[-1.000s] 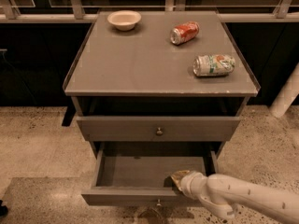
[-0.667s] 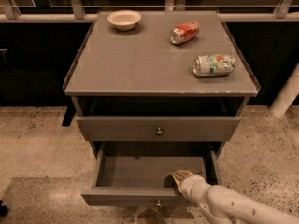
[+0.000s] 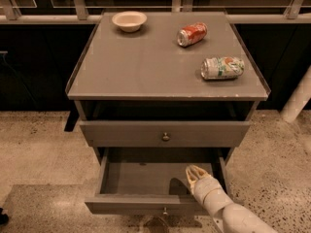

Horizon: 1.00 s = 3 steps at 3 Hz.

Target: Open middle drawer

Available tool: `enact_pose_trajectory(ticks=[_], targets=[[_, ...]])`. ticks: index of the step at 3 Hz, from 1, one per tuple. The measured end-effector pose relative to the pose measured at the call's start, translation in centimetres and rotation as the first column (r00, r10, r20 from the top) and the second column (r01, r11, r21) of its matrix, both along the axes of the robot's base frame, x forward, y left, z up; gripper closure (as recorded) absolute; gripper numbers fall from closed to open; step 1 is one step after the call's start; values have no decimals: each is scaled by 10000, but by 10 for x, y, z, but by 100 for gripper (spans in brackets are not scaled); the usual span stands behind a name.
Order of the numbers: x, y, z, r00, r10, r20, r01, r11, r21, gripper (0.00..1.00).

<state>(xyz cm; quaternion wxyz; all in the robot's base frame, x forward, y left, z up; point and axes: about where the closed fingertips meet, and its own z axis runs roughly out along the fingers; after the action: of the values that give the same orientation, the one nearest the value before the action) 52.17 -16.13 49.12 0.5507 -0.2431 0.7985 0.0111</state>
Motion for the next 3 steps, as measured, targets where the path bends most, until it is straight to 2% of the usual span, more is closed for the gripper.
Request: enact_pose_trajectory(ticks=[1,2,3], targets=[[-2,5,-11,9982,306,-515,-307,9995,-23,35],[-2,5,-13,9979,312,-567,-313,9995,-16,11],[-2,5,-13,9979,312,-567,-313,9995,-16,0]])
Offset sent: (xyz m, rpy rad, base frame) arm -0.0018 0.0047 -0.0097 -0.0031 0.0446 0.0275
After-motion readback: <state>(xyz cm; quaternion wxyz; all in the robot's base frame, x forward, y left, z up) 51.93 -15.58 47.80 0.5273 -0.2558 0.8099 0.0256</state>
